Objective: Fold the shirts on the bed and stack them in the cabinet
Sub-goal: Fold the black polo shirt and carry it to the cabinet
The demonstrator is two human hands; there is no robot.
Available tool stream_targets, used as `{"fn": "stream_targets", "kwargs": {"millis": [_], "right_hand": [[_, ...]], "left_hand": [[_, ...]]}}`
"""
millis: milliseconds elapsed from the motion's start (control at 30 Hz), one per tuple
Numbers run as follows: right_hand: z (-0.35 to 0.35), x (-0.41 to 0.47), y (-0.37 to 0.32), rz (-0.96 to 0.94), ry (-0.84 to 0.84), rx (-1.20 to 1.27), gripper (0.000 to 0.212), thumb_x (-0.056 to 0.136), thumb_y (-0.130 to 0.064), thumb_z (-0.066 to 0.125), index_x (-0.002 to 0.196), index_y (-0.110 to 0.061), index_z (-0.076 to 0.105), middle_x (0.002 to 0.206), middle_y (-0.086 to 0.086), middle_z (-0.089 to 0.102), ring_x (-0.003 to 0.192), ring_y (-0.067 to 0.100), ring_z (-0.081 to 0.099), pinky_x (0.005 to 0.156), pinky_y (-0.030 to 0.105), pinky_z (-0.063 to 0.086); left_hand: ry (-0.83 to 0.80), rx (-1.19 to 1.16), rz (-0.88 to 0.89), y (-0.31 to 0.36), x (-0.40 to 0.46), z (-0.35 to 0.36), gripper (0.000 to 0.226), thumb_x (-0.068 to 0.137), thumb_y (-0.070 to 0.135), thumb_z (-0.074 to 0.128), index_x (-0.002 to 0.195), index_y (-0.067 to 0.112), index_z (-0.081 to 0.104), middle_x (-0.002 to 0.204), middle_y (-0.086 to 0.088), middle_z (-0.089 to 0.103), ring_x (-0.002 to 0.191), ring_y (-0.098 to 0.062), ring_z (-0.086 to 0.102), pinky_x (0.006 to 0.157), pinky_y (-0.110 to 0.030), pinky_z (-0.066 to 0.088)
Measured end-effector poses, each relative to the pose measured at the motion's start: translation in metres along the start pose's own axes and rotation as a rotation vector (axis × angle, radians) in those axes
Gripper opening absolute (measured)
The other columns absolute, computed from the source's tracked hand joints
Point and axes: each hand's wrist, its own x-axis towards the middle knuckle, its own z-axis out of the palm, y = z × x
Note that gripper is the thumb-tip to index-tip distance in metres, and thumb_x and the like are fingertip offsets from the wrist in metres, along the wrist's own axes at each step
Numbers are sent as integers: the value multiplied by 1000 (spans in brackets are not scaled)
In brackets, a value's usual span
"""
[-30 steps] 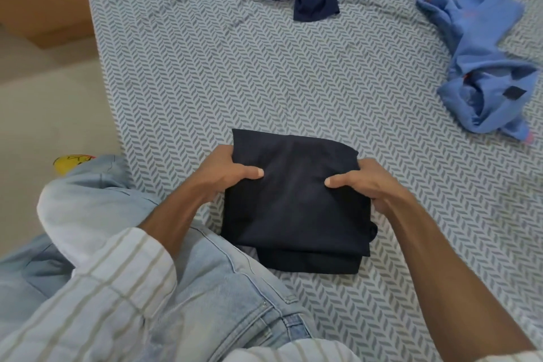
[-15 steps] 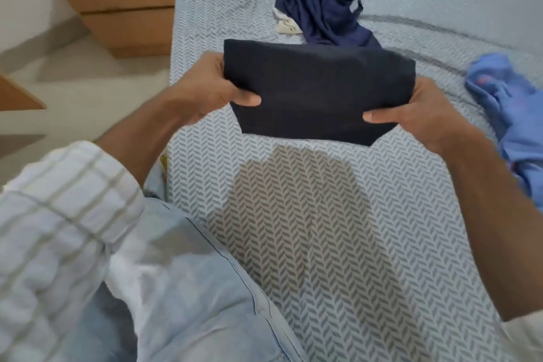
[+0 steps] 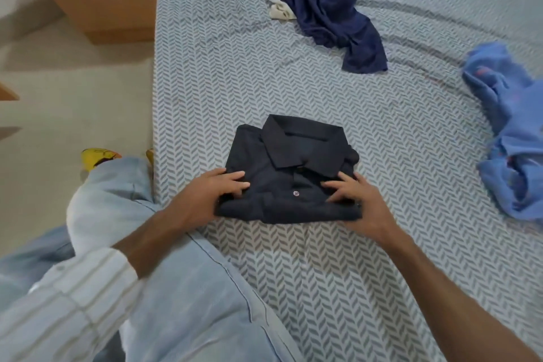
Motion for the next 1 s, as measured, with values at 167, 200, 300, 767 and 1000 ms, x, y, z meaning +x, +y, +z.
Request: {"fn": "stream_targets", "kwargs": {"millis": [167, 200, 300, 767, 1000], "right_hand": [[1, -34, -7, -95, 187, -218, 68, 56, -27, 85, 121, -23, 66, 143, 1, 53, 144, 21, 39, 115, 57, 24], [4, -40, -11, -128, 217, -263, 69, 55, -20, 84, 122, -20, 67, 142, 3, 53, 141, 23, 43, 110, 57, 29], [19, -58, -13, -259, 249, -347, 40, 66, -14, 78, 105, -23, 72, 126, 1, 62, 127, 21, 55, 97, 46, 35], [-25, 30, -8, 501, 415, 91, 20, 93, -21, 64, 113, -21, 70, 105, -10, 69, 85, 3, 63, 84, 28, 53], [-60, 88, 13, 624, 202, 217, 4, 89, -21, 72, 90, -18, 69, 86, -3, 68, 80, 14, 66, 67, 23, 48]], "left_hand": [[-119, 211, 82, 21, -15, -10, 62, 55, 17, 69, 117, 20, 68, 130, -1, 63, 131, -20, 50, 113, -35, 32], [-138, 243, 104, 27, -17, -12, 64, 53, 20, 67, 118, 21, 67, 125, 0, 62, 127, -20, 51, 110, -37, 35], [-199, 312, 145, 36, -20, -13, 45, 60, 24, 65, 104, 29, 66, 102, 9, 60, 110, -19, 56, 101, -35, 38], [-64, 250, 222, 96, 28, 32, 29, 84, 44, 62, 108, 27, 64, 87, 9, 57, 84, -15, 54, 70, -29, 49], [-157, 279, 233, 146, 61, 75, 43, 70, 40, 82, 108, 25, 68, 86, 6, 59, 83, -17, 55, 67, -29, 48]]}}
